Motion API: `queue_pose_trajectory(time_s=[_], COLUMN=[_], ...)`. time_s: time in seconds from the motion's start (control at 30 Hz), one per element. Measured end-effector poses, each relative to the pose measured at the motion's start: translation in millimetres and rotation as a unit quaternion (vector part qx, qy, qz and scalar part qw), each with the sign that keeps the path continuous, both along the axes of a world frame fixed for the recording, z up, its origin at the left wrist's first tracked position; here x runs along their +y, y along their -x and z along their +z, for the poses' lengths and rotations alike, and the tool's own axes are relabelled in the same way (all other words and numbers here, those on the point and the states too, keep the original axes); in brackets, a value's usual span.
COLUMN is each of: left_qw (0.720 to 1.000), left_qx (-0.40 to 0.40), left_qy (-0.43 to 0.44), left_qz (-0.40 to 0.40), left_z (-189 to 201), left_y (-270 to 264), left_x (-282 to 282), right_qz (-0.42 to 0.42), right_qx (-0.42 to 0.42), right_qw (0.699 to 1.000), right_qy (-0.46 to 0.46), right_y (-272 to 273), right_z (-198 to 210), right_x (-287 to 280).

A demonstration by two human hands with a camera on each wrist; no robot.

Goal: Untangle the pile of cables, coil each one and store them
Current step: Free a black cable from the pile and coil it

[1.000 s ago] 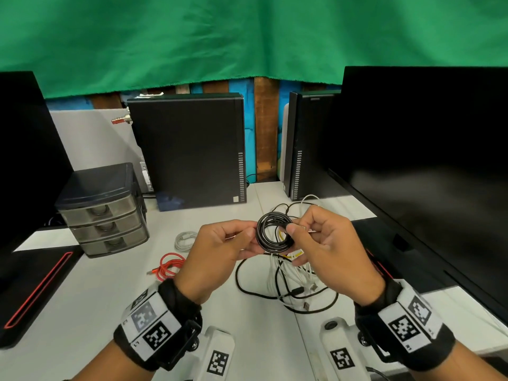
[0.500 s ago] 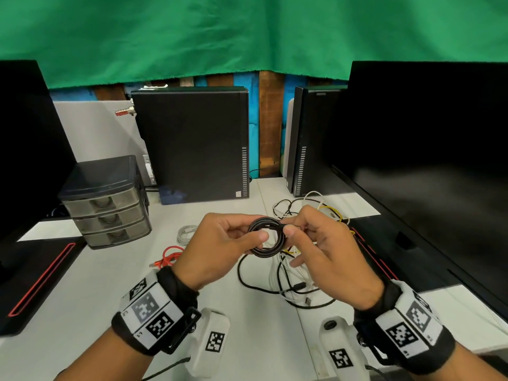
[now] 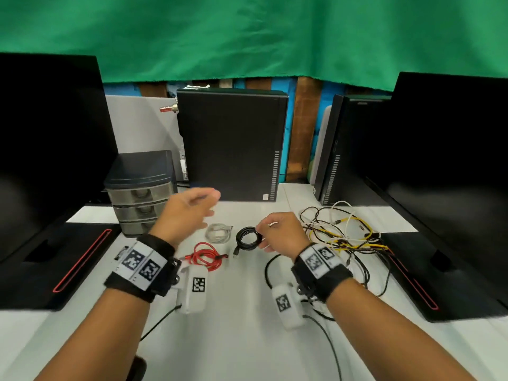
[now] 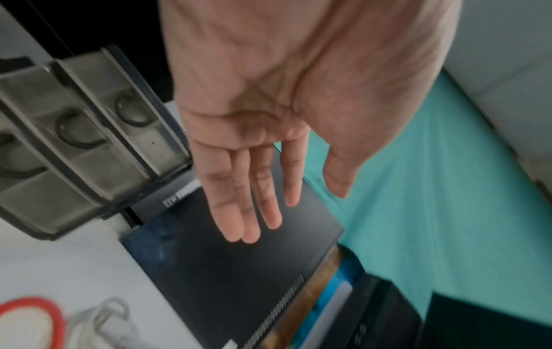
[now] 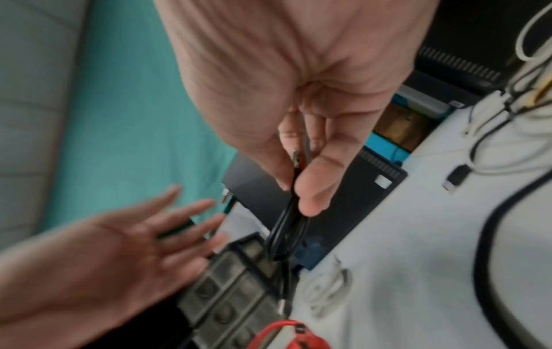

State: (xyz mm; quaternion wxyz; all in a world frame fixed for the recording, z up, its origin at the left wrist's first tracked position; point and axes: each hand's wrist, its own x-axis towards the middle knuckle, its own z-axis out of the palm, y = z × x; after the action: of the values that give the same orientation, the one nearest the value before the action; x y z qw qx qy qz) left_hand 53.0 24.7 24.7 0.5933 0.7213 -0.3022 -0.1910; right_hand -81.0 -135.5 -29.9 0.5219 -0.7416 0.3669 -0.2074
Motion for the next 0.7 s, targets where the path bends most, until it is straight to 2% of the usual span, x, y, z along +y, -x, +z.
queue_pose_trajectory(time_s=[0.07,0.13,0.17,0.3,0.37,0.57,0.7], left_qw=[0.998,0.997,0.996,0.996,0.998,0.996,0.968], left_qx=[0.034,0.041,0.041,0.049,0.042,-0.01,-0.105], left_qy=[0.044,0.061,0.063,0.06,0.046,-0.016,-0.106], left_qz=[0.027,0.038,0.04,0.034,0.019,-0.082,-0.201], left_z=[10,13,14,11,7,-22,-47], left_y=[-12,-21,-23,-20,-13,26,68], left_x=[10,16,17,15,12,-21,-51], right_qz=[-0.04,-0.045,-0.056,-0.025,-0.026,-0.054,-0.07], right_qx=[0.035,0.11,0.12,0.137,0.11,0.003,-0.014], right_qw=[0.999,0.993,0.991,0.99,0.994,0.999,0.997], right_qy=[-0.013,0.014,0.006,0.006,-0.014,0.001,0.023], right_y=[-25,-40,-45,-50,-40,61,130], right_z=[-16,-28,-33,-38,-26,35,45], right_x=[-13,-24,-28,-35,-40,-44,-33])
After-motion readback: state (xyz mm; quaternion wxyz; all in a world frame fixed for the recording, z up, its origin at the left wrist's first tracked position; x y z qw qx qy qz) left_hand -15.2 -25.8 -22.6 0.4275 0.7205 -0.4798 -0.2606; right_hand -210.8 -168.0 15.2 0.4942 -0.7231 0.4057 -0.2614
